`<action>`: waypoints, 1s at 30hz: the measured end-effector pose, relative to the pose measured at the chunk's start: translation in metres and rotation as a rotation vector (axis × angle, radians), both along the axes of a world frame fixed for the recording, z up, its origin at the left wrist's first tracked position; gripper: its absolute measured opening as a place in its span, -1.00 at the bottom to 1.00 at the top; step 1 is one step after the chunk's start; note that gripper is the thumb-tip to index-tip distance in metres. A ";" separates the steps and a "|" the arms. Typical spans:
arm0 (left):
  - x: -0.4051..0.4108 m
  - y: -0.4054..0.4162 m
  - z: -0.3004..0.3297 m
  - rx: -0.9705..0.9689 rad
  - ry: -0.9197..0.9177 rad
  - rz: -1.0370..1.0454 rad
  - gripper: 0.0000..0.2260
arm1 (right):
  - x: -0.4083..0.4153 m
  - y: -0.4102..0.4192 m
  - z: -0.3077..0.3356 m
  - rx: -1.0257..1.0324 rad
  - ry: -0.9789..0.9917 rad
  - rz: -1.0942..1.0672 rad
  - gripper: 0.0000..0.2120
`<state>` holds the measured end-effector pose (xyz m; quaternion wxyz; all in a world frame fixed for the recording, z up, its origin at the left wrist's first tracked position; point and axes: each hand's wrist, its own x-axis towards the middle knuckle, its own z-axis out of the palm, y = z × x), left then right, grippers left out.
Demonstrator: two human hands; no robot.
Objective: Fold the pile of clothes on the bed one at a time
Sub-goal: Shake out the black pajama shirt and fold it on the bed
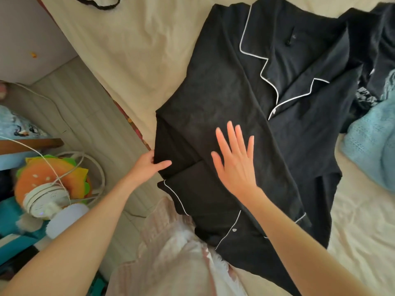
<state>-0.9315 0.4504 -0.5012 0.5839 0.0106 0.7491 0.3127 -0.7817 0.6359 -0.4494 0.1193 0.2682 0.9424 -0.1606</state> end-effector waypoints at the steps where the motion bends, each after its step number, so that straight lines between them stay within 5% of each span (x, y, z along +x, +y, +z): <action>1: 0.008 -0.006 -0.002 -0.021 0.001 0.008 -0.54 | 0.021 -0.009 0.000 -0.001 -0.046 -0.007 -0.49; 14: 0.141 -0.095 0.011 -0.216 0.137 0.065 -0.81 | 0.285 -0.029 0.009 0.023 -0.224 -0.370 -0.52; 20: 0.187 -0.126 0.035 -0.269 0.361 0.208 -0.70 | 0.363 -0.040 0.013 -0.036 -0.192 -0.776 -0.42; 24: 0.204 -0.143 0.048 -0.202 0.424 0.190 -0.67 | 0.385 -0.040 0.010 -0.204 -0.061 -1.267 -0.43; 30: 0.229 -0.163 0.063 -0.215 0.085 0.334 -0.71 | 0.406 -0.055 0.011 -0.744 0.129 -1.633 -0.61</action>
